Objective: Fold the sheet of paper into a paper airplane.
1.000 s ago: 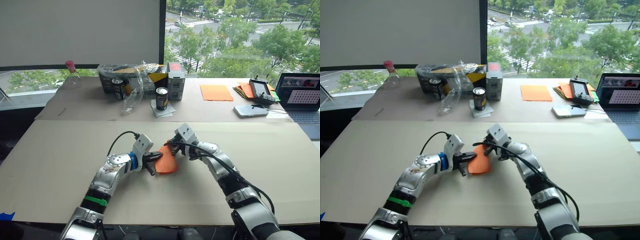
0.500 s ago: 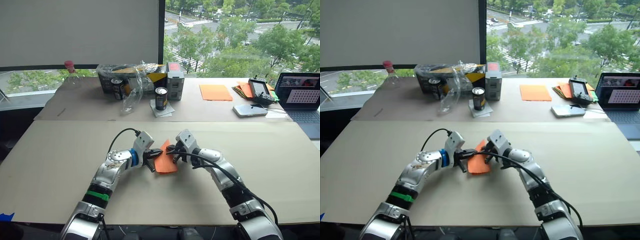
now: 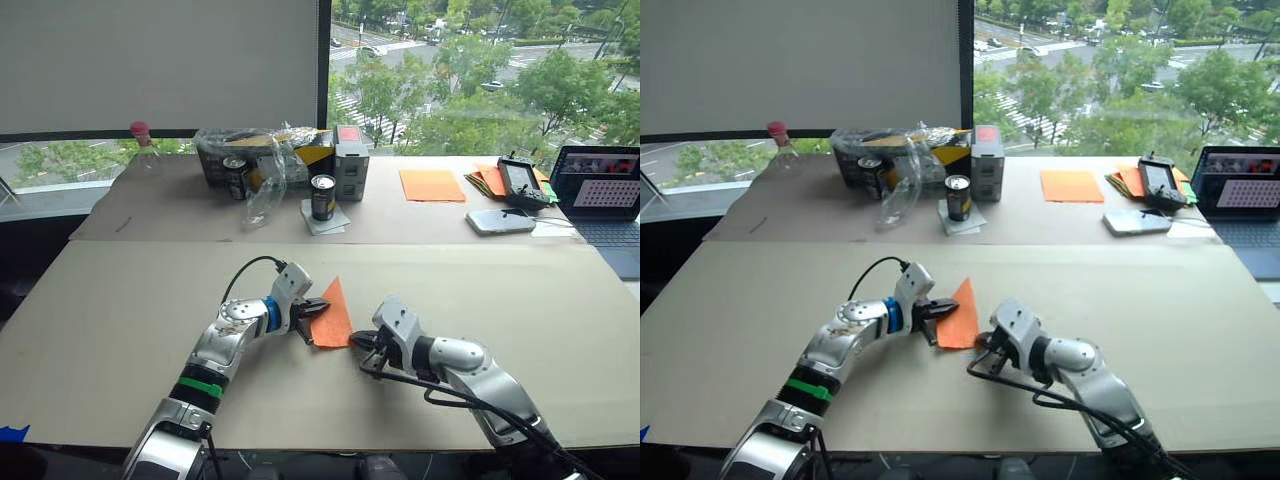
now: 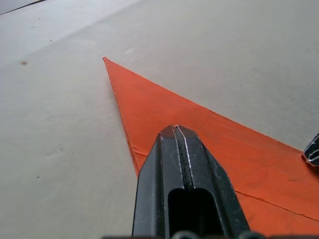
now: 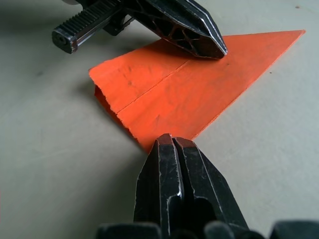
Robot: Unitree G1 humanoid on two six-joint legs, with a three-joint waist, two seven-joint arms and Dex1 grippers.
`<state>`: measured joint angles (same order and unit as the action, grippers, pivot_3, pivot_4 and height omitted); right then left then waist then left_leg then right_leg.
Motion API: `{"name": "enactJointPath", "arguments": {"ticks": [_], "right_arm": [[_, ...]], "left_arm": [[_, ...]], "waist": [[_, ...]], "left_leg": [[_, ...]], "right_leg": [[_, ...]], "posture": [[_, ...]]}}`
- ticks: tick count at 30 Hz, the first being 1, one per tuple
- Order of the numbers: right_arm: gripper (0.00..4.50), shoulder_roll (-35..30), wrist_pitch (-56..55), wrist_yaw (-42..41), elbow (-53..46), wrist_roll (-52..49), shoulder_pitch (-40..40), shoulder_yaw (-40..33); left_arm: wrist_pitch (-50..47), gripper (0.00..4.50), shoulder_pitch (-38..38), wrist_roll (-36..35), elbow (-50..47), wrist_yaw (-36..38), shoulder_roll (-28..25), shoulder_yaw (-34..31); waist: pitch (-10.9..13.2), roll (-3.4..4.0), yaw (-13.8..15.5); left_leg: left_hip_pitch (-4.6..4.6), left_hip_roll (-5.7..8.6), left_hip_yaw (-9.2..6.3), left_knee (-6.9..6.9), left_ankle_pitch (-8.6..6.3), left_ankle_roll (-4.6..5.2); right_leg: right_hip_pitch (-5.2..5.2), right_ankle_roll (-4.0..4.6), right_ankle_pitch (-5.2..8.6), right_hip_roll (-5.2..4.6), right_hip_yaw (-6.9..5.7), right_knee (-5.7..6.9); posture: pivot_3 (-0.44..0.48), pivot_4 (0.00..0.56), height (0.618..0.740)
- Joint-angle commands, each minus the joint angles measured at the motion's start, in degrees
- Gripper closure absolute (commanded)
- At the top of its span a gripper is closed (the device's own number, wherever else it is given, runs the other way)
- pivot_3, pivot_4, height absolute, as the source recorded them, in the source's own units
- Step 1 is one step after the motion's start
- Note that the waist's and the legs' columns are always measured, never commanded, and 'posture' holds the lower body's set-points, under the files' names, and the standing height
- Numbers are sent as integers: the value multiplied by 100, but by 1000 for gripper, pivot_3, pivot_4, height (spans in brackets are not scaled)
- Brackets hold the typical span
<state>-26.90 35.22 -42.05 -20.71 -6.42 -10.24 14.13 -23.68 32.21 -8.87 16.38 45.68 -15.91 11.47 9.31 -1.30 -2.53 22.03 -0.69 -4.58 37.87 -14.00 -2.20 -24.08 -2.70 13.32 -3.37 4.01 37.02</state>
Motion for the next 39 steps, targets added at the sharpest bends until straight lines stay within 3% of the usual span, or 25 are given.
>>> {"name": "enactJointPath", "arguments": {"ticks": [1, 9, 15, 22, 35, 39], "right_arm": [[4461, -91, 335, 57, -581, -162, 237, 40], [4461, -105, 895, 168, -976, -806, -710, -724], [4461, 169, 803, 678, 15, -218, -1342, -78], [4461, 608, 450, 1084, 1039, 167, -1359, 291], [4461, 919, 637, 1243, 1149, 145, -1286, 289], [4461, 968, 733, 1280, 1042, 143, -1213, 321]], "left_arm": [[171, 4500, 163, 44, -4, 38, 6, 4], [196, 4500, 190, 58, 59, 52, -1, -41], [349, 4500, 351, 98, 284, -100, 30, -141], [371, 4500, 828, -167, 761, -226, 346, -481], [1881, 4500, 2315, 350, 3802, -580, 911, -588], [2154, 4500, 2405, 477, 4321, -415, 1047, -532]], "waist": [[0, 0, -3], [1, -2, -10], [1, -2, 25], [1, -2, 33], [1, -3, -11], [1, -3, -9]], "left_leg": [[0, 0, 0, 0, 0, 0], [2, 0, 1, 1, 0, 0], [4, 1, -1, 1, 0, 0], [14, 3, 0, 3, 0, 0], [6, 4, 0, 2, 0, 0], [7, 5, 0, 2, 0, 0]], "right_leg": [[0, 0, 0, 0, 0, 0], [-4, 0, -1, 0, 2, 0], [-2, 1, -1, -1, -1, -2], [-11, 3, -2, -3, 0, -3], [-5, 2, -2, -2, 0, -2], [-5, 1, -2, -2, -1, -1]], "posture": [[0, 150, 732], [0, 150, 732], [0, 150, 732], [0, 150, 732], [0, 150, 732], [0, 150, 732]]}}
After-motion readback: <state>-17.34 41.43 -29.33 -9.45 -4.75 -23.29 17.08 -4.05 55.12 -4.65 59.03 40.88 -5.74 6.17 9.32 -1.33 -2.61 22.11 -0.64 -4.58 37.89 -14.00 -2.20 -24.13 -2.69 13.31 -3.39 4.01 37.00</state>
